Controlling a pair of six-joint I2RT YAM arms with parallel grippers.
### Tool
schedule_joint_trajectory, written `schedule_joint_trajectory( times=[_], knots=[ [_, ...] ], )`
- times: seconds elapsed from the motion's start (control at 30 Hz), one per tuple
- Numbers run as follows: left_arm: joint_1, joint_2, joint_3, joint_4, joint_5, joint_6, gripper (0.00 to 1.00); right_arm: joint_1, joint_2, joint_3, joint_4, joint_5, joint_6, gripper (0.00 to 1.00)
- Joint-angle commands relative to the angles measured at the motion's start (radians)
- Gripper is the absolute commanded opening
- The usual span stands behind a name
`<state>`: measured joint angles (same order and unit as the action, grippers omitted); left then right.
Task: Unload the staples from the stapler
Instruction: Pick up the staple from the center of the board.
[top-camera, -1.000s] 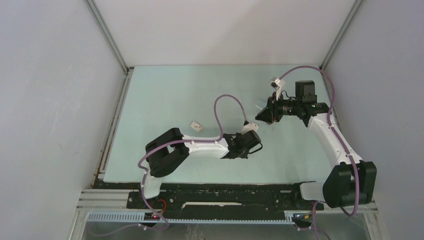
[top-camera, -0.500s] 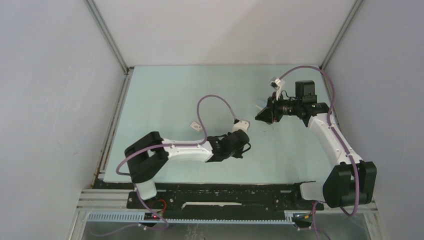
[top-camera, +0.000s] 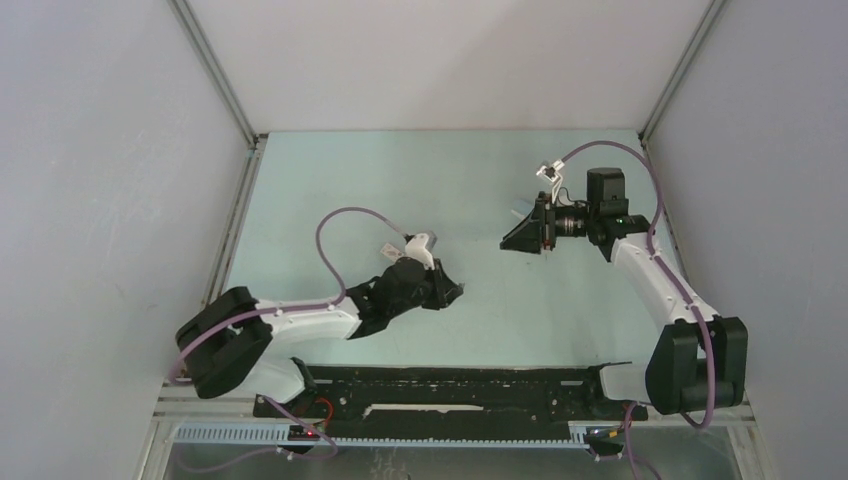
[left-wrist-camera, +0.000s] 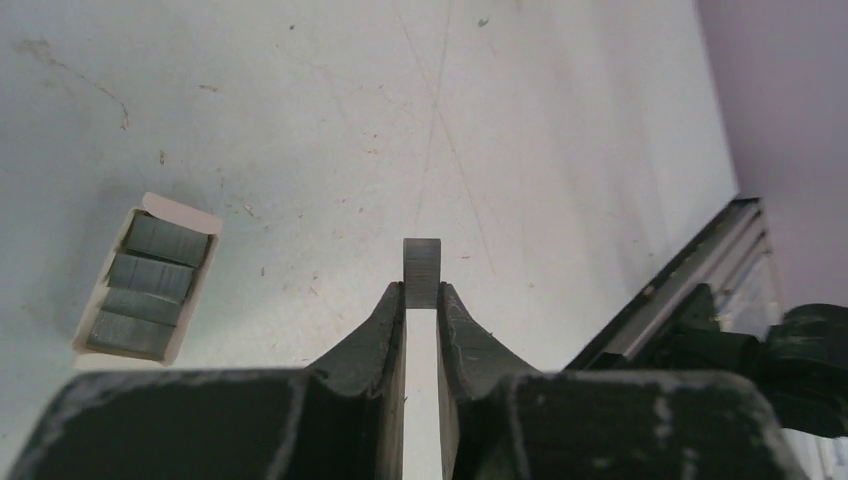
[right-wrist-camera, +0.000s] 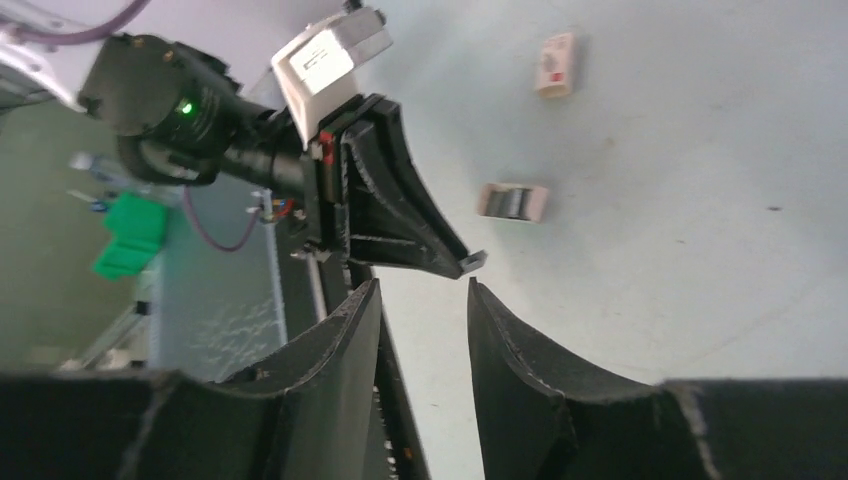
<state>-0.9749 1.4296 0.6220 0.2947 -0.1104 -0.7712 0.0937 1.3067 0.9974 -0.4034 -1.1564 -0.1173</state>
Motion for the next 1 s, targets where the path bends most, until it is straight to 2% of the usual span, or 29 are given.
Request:
schedule_joint_trajectory(
  times=[0.0, 0.17, 0.27, 0.6, 0.97],
  knots=[
    [0.043, -0.115, -0.088, 0.228, 0.091, -0.089, 0.14, 0.024, 0.029, -0.064, 0.270, -0.195, 0.277, 0.49],
    [0.081, -0.194, -0.153, 0.309, 0.130, -0.133, 0.14, 0.072, 0.067, -0.122, 0.519, -0.246, 0.478, 0.54],
    [0.092, -0.223, -0.170, 0.340, 0.156, -0.156, 0.14, 0.096, 0.090, -0.135, 0.589, -0.255, 0.551, 0.55],
    [0.102, -0.257, -0.189, 0.396, 0.190, -0.196, 0.14, 0.147, 0.134, -0.144, 0.643, -0.238, 0.634, 0.59],
    [0.103, -0.257, -0.197, 0.450, 0.205, -0.220, 0.14, 0.194, 0.186, -0.145, 0.667, -0.217, 0.691, 0.56]
  ],
)
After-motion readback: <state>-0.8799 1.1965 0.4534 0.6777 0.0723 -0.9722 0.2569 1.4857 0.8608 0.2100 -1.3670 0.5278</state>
